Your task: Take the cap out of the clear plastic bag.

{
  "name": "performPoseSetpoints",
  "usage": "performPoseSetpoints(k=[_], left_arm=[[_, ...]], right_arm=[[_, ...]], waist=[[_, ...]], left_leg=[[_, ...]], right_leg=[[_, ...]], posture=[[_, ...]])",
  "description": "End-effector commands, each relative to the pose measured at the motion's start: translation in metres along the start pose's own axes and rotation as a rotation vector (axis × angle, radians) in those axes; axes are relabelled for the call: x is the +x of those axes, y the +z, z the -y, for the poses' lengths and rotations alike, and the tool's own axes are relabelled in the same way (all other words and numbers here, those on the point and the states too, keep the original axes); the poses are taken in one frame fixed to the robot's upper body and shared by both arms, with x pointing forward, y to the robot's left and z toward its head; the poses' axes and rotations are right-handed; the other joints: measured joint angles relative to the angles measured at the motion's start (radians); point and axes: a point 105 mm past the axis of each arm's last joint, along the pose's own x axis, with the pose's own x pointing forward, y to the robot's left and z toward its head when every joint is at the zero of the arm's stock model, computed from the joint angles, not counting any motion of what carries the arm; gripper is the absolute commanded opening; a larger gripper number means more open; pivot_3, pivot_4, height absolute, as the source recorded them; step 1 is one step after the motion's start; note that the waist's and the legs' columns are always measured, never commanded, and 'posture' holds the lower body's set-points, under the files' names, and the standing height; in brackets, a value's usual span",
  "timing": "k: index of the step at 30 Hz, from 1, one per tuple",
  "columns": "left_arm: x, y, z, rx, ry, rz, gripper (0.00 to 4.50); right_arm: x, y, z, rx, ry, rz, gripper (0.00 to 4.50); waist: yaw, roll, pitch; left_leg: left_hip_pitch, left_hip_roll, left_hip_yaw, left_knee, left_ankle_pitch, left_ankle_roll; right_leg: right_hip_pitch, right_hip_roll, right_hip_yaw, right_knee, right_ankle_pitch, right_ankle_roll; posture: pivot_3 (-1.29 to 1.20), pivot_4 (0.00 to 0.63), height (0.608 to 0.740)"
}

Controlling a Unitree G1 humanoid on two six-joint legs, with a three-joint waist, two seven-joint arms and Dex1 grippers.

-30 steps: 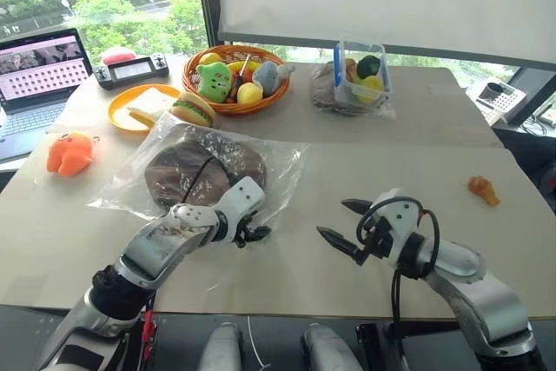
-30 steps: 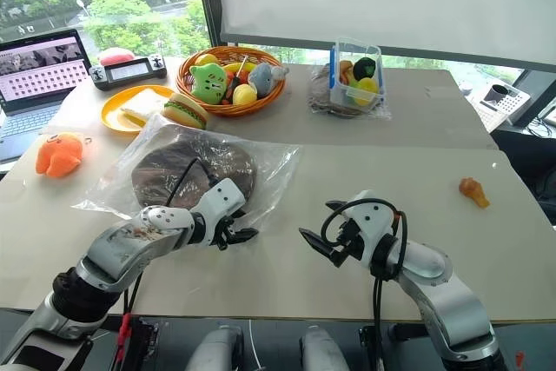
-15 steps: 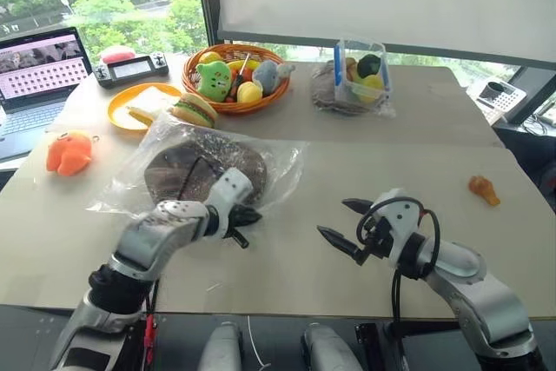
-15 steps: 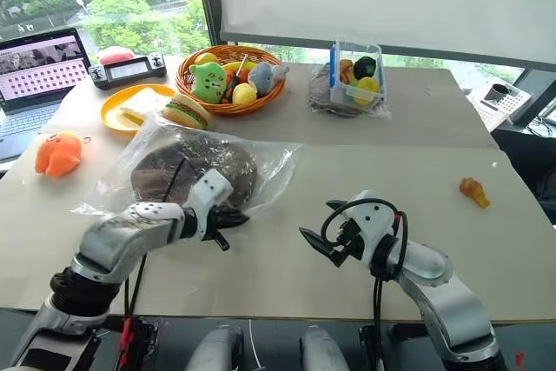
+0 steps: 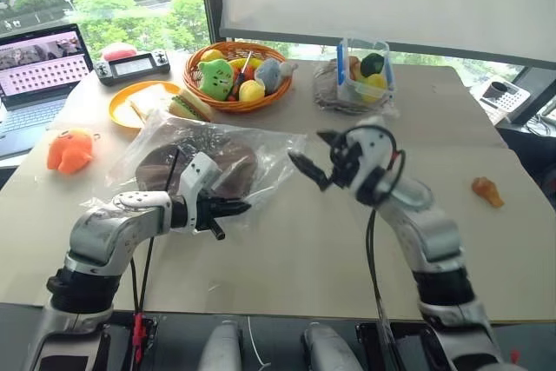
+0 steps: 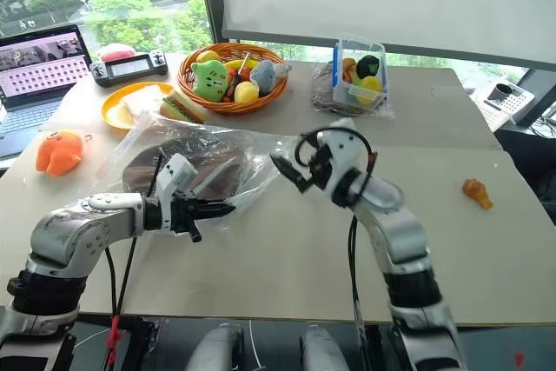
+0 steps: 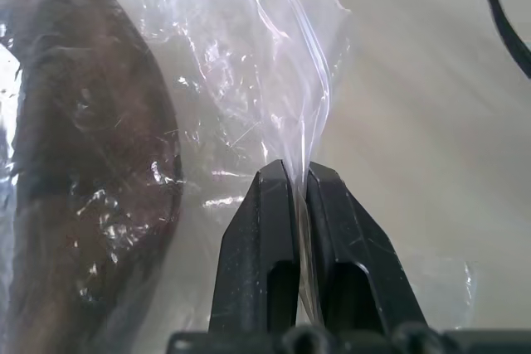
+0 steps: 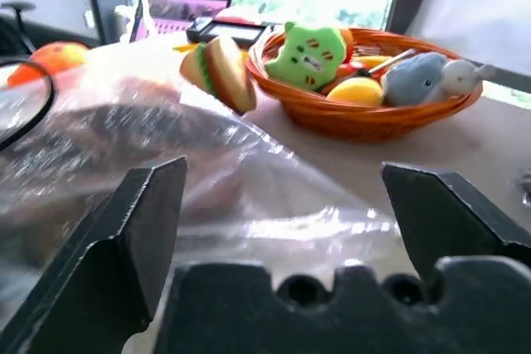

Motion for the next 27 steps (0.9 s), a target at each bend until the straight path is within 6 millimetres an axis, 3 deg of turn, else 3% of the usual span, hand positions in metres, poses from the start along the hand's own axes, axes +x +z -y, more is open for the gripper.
performPoseSetpoints(k=[1, 7, 12, 15, 21, 23, 27], left_arm=[[-0.006, 0.018, 0.009, 0.032, -0.032, 0.091, 0.28], [-0.017, 0.017, 0.003, 0.028, -0.010, 0.092, 0.28], [-0.020, 0.013, 0.004, 0.027, -0.002, 0.081, 0.28], [-0.019, 0.014, 0.006, 0.025, -0.007, 0.085, 0.28], [-0.016, 0.018, 0.007, 0.025, -0.017, 0.103, 0.28], [-0.015, 0.025, 0.008, 0.022, -0.020, 0.143, 0.28], [-0.016, 0.038, 0.009, 0.008, -0.027, 0.210, 0.28]], right_arm=[[0.006, -0.010, 0.003, -0.046, 0.013, -0.005, 4.50], [-0.012, -0.024, 0.032, -0.076, -0.079, -0.040, 4.50], [-0.028, -0.022, 0.055, -0.065, -0.179, -0.027, 4.50], [-0.027, -0.030, 0.051, -0.093, -0.165, -0.063, 4.50], [-0.007, -0.036, 0.020, -0.084, -0.083, -0.067, 4.50], [0.000, -0.040, 0.007, -0.087, -0.047, -0.076, 4.50], [0.006, -0.041, -0.001, -0.084, -0.036, -0.074, 4.50]], waist=[[0.000, 0.000, 0.000], [-0.005, 0.001, 0.001], [-0.006, 0.002, 0.001], [-0.009, 0.002, 0.001], [-0.018, 0.002, 0.001], [-0.019, 0.002, 0.001], [-0.017, 0.002, 0.002]], left_leg=[[-0.001, 0.000, 0.000, 0.000, 0.000, 0.000], [-0.004, 0.000, 0.000, 0.000, 0.000, 0.000], [-0.004, 0.000, 0.000, 0.001, 0.000, 0.000], [-0.004, 0.000, 0.000, 0.001, 0.000, 0.000], [-0.003, 0.000, 0.000, 0.000, 0.000, 0.000], [-0.003, 0.000, 0.000, 0.001, 0.000, 0.000], [-0.003, 0.000, 0.000, 0.001, 0.000, -0.001]], right_leg=[[-0.001, -0.001, 0.000, 0.000, 0.000, 0.000], [-0.004, -0.001, 0.000, 0.001, 0.000, 0.000], [-0.004, -0.001, 0.000, 0.001, 0.000, 0.000], [-0.004, 0.000, 0.000, 0.002, 0.001, 0.000], [-0.004, 0.000, 0.000, 0.002, 0.001, -0.001], [-0.004, 0.000, 0.000, 0.002, 0.001, -0.001], [-0.003, 0.000, 0.000, 0.002, 0.001, 0.000]], posture=[[0.00, 0.150, 0.740], [0.00, 0.150, 0.740], [0.00, 0.150, 0.740], [0.00, 0.150, 0.740], [0.00, 0.150, 0.740], [0.00, 0.150, 0.740], [0.00, 0.150, 0.740]])
